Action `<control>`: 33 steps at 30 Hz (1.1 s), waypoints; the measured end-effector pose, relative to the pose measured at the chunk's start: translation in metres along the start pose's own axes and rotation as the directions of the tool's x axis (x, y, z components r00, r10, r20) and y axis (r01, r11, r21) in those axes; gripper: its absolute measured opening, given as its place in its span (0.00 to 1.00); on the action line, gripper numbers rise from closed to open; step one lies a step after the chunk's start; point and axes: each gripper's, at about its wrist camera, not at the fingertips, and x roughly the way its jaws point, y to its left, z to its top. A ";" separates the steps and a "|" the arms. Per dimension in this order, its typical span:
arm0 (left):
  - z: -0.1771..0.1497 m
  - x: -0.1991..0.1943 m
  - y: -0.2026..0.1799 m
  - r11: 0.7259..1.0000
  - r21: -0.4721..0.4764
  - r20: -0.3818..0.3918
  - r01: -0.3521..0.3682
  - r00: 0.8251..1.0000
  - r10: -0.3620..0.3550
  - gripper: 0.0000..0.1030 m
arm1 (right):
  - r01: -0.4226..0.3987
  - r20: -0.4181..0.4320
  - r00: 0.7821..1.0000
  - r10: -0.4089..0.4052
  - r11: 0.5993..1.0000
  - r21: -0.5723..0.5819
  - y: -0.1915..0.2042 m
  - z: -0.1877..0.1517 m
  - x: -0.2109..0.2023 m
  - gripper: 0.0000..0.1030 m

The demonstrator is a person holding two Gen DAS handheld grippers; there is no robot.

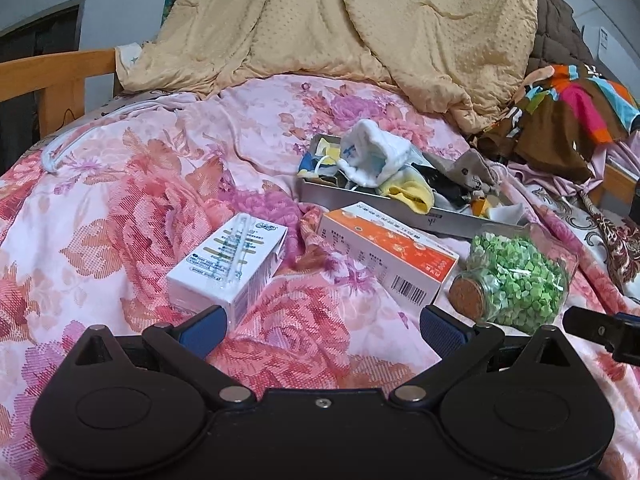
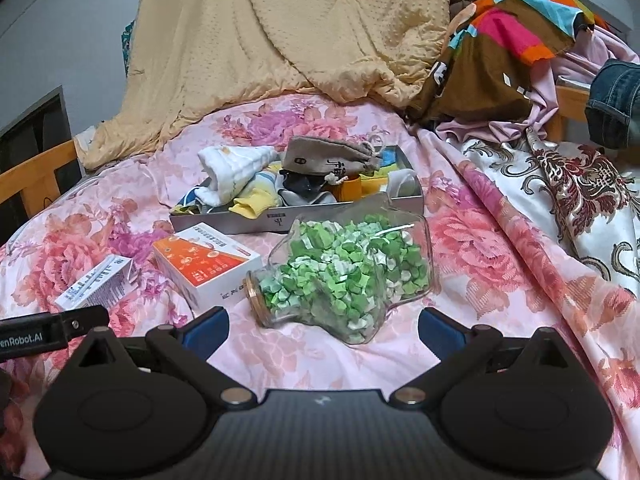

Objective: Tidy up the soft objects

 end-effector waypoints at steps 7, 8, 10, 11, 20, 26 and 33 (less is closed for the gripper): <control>-0.002 0.001 0.000 1.000 0.006 -0.003 -0.002 1.000 0.002 0.99 | -0.002 -0.009 1.000 0.002 1.000 0.005 -0.002 -0.001 0.002 1.00; -0.002 0.001 -0.001 1.000 0.007 -0.004 -0.002 1.000 0.002 0.99 | -0.002 -0.009 1.000 0.002 1.000 0.004 -0.002 -0.001 0.002 1.00; -0.002 0.001 -0.001 1.000 0.008 -0.008 -0.004 1.000 0.004 0.99 | -0.003 -0.010 1.000 0.003 1.000 0.007 -0.002 -0.001 0.002 1.00; -0.002 0.002 -0.001 1.000 0.007 -0.011 -0.005 1.000 0.005 0.99 | -0.004 -0.010 1.000 0.004 1.000 0.009 -0.002 -0.001 0.002 1.00; -0.002 0.003 -0.001 1.000 0.006 -0.015 -0.004 1.000 0.004 0.99 | -0.005 -0.011 1.000 0.005 1.000 0.010 -0.001 -0.001 0.002 1.00; -0.002 0.003 -0.001 1.000 0.007 -0.015 -0.005 1.000 0.005 0.99 | -0.006 -0.012 1.000 0.006 1.000 0.011 -0.001 -0.001 0.002 1.00; -0.003 0.003 -0.001 1.000 0.009 -0.016 -0.007 1.000 0.007 0.99 | -0.011 -0.017 1.000 0.011 1.000 0.018 0.000 -0.001 0.003 1.00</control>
